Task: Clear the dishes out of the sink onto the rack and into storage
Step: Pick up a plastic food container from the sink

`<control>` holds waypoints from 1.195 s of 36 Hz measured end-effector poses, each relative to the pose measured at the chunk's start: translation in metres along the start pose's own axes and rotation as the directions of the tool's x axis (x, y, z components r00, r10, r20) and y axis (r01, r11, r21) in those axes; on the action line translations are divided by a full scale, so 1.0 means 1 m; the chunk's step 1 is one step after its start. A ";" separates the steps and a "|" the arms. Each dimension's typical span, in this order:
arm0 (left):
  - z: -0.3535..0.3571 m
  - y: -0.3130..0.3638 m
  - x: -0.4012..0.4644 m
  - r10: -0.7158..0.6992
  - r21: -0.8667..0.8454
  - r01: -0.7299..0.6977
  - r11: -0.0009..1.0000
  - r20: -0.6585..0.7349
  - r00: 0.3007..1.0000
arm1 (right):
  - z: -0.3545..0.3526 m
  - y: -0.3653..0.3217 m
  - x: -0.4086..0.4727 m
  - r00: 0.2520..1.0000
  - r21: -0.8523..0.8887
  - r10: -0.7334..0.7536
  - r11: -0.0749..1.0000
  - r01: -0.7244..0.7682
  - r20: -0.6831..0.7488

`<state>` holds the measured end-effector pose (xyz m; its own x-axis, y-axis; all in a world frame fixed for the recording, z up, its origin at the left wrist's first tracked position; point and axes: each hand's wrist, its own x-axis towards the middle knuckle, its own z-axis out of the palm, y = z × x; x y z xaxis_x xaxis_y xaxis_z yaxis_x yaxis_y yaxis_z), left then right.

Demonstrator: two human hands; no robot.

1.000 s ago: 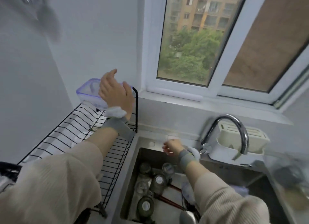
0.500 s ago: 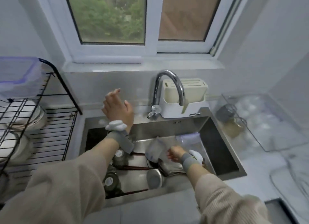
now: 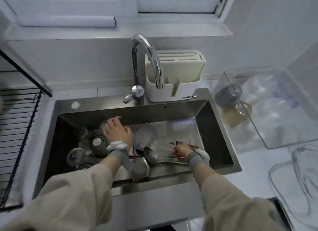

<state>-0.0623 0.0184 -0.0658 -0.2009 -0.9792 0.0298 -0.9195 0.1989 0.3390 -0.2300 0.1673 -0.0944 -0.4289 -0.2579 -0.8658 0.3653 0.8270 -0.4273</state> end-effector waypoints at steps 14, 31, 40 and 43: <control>0.074 0.038 -0.019 -0.239 0.102 0.219 0.970 0.542 0.806 | -0.031 -0.041 0.062 0.966 0.245 -0.020 0.966 0.086 -0.259; 0.121 0.050 0.005 -0.202 0.117 0.166 0.979 0.508 0.837 | -0.030 -0.058 0.112 0.953 -0.028 -0.173 0.985 0.171 -0.248; 0.136 0.044 0.008 -0.198 0.172 0.129 0.977 0.486 0.851 | -0.023 -0.066 0.120 0.943 0.249 -0.069 0.956 0.155 -0.324; 0.142 0.045 0.010 -0.208 0.181 0.141 0.973 0.437 0.875 | -0.024 -0.064 0.121 0.931 0.204 -0.020 0.974 0.101 -0.364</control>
<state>-0.1532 0.0233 -0.1835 -0.1319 -0.8802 -0.4559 -0.9845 0.0627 0.1638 -0.3249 0.0950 -0.1657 -0.7075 -0.0749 -0.7027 0.4810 0.6775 -0.5565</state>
